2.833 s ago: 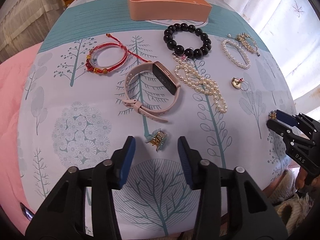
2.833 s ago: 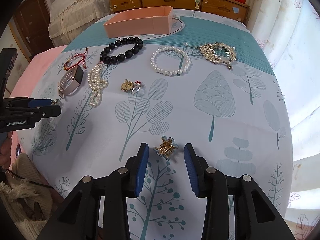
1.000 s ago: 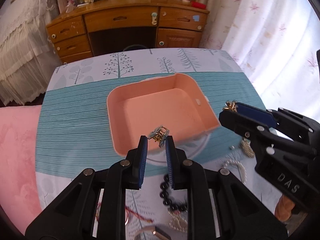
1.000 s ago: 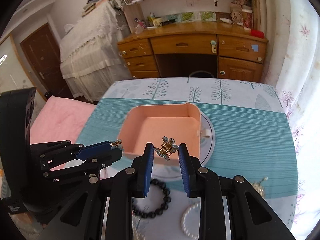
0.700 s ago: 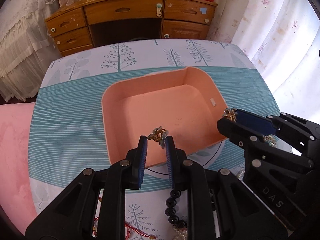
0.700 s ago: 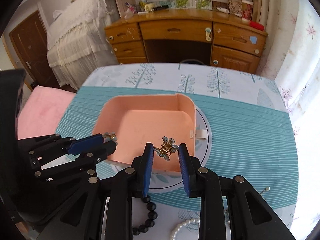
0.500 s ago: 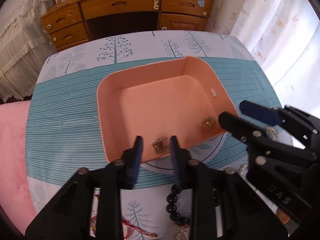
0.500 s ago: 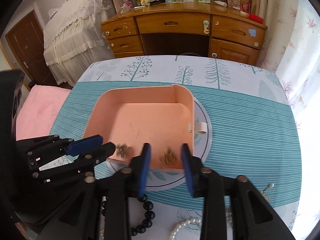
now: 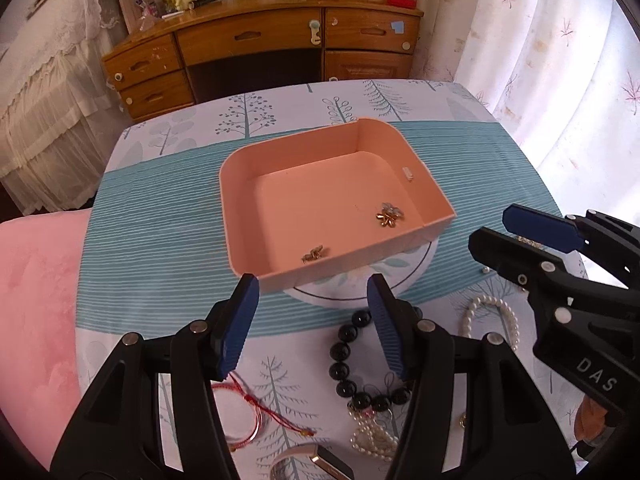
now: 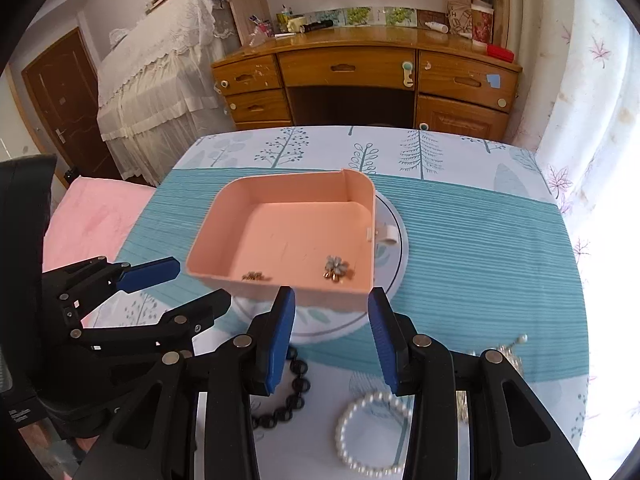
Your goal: Organize jewelry
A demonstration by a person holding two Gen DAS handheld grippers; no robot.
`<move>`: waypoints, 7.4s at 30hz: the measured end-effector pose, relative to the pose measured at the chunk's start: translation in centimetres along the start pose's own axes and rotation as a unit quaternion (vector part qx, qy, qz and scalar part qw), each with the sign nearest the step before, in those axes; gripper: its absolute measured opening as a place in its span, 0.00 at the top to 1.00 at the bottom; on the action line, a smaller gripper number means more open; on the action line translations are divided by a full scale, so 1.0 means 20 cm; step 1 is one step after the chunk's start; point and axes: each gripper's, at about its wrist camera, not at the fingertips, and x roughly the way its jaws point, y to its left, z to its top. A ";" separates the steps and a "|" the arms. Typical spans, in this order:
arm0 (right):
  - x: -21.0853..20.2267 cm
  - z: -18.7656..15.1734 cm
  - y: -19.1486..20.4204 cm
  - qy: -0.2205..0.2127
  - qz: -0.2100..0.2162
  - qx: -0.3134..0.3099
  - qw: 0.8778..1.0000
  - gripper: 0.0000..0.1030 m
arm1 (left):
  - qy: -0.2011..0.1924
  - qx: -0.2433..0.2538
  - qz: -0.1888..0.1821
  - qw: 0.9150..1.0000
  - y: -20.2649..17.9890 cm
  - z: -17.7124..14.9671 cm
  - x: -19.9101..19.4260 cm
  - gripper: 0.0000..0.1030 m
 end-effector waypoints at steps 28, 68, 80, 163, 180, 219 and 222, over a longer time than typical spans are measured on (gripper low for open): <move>-0.52 -0.61 0.10 -0.009 0.035 -0.012 0.999 0.63 | -0.004 -0.037 -0.035 0.999 0.00 -0.61 -0.39 0.48; -0.02 -0.87 0.45 0.087 0.036 -0.159 0.983 0.59 | 0.100 -0.157 -0.018 0.982 0.22 -0.85 -0.11 0.67; -0.04 -0.90 0.45 0.071 0.031 -0.180 0.981 0.86 | 0.092 -0.093 0.001 0.991 0.03 -0.84 -0.10 0.94; 0.00 0.48 0.10 -0.057 -0.006 0.006 0.998 0.69 | 0.028 -0.059 0.010 0.998 0.31 0.26 0.05 0.53; -0.19 0.07 0.17 -0.035 0.008 -0.021 0.999 0.69 | 0.026 -0.026 0.024 0.999 0.33 -0.12 -0.18 0.53; -0.17 -0.90 -0.02 0.078 0.038 -0.042 0.995 0.69 | 0.051 0.073 -0.046 0.995 -0.17 -0.59 -0.04 0.53; -0.15 -0.90 -0.03 0.076 0.046 -0.039 0.995 0.69 | 0.051 0.094 -0.051 0.993 -0.20 -0.59 -0.03 0.53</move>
